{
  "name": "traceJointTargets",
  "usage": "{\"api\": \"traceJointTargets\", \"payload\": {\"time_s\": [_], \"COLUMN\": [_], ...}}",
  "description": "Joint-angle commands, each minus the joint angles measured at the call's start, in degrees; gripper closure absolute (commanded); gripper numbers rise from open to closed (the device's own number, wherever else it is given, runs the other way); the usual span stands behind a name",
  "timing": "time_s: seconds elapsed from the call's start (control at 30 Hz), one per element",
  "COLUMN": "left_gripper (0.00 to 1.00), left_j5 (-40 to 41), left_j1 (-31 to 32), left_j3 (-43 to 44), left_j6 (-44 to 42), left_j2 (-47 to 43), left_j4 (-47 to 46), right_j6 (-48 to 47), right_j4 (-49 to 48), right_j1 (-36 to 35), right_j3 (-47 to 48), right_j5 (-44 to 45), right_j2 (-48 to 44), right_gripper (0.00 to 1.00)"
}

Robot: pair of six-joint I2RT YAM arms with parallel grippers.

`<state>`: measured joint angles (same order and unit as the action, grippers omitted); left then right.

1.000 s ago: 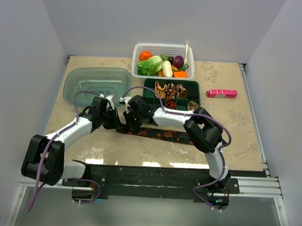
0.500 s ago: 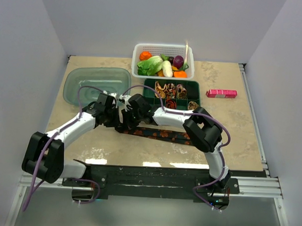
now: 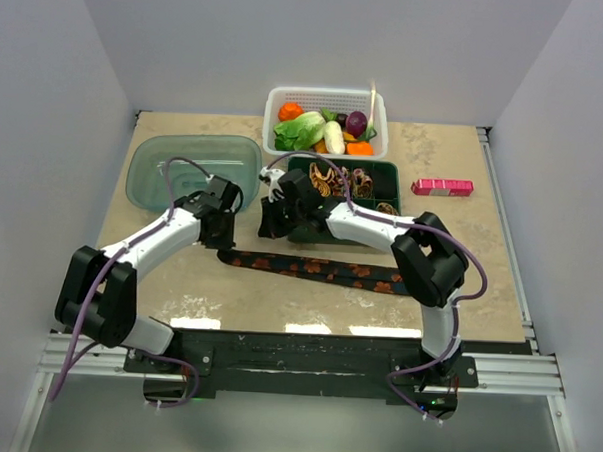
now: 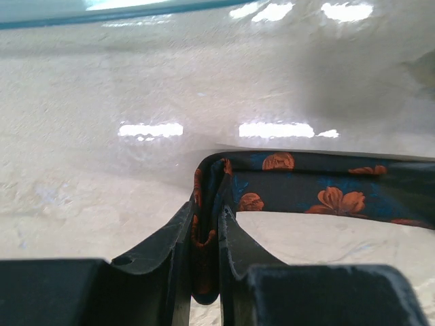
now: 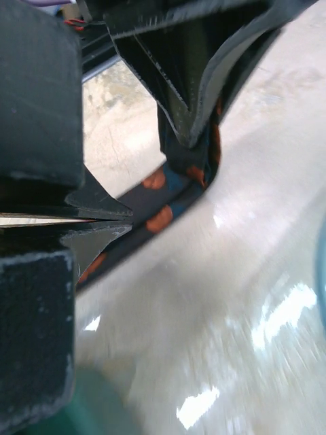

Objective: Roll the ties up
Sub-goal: Roll the tie at the center of the board.

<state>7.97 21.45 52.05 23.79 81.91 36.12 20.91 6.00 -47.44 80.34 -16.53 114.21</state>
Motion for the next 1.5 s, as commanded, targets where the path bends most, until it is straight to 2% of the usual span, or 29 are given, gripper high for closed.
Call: {"api": "traceJointTargets", "payload": {"time_s": [0.0,0.23,0.6,0.83,1.03,1.1,1.17,1.23,1.3,1.33,1.47], "left_gripper": [1.00,1.00,1.00,1.00,1.00,0.97,0.90,0.72,0.65,0.55,0.41], "left_j5": [6.88,15.49,23.32,22.97,18.94,17.88,17.26,16.99,17.61,17.61,16.21], "left_j1": [2.45,7.02,14.14,19.41,20.12,20.12,20.12,20.21,20.12,20.03,20.12], "left_j3": [3.23,7.00,12.81,12.90,10.45,9.56,8.77,8.15,7.98,7.98,7.45], "left_j6": [-0.94,1.69,6.35,10.74,11.89,12.07,12.51,12.77,13.38,13.56,13.21], "left_j2": [1.84,5.36,13.97,17.67,17.15,15.74,14.43,13.46,11.96,11.44,7.58], "left_j4": [4.22,10.28,19.78,18.29,11.79,8.63,6.43,5.37,4.93,4.75,2.56], "right_j6": [-1.04,-0.87,-0.87,-1.04,-1.13,-1.31,-1.39,-1.48,-1.57,-1.66,-1.75], "right_j4": [0.59,1.29,2.26,2.44,2.70,2.79,2.79,2.88,2.96,2.88,2.97], "right_j1": [1.12,3.23,6.92,7.45,7.54,7.63,7.63,7.54,7.54,7.54,7.54], "right_j3": [-1.05,-2.90,-8.09,-9.32,-10.02,-10.20,-10.37,-10.38,-10.38,-10.46,-10.37], "right_j5": [1.50,2.47,4.93,5.20,5.11,5.02,5.02,4.85,4.67,4.58,4.32], "right_j2": [-3.82,-6.02,-10.94,-11.82,-12.17,-12.17,-12.26,-12.26,-12.26,-12.35,-12.17], "right_gripper": [1.00,1.00,1.00,1.00,1.00,1.00,1.00,1.00,1.00,1.00,1.00]}}
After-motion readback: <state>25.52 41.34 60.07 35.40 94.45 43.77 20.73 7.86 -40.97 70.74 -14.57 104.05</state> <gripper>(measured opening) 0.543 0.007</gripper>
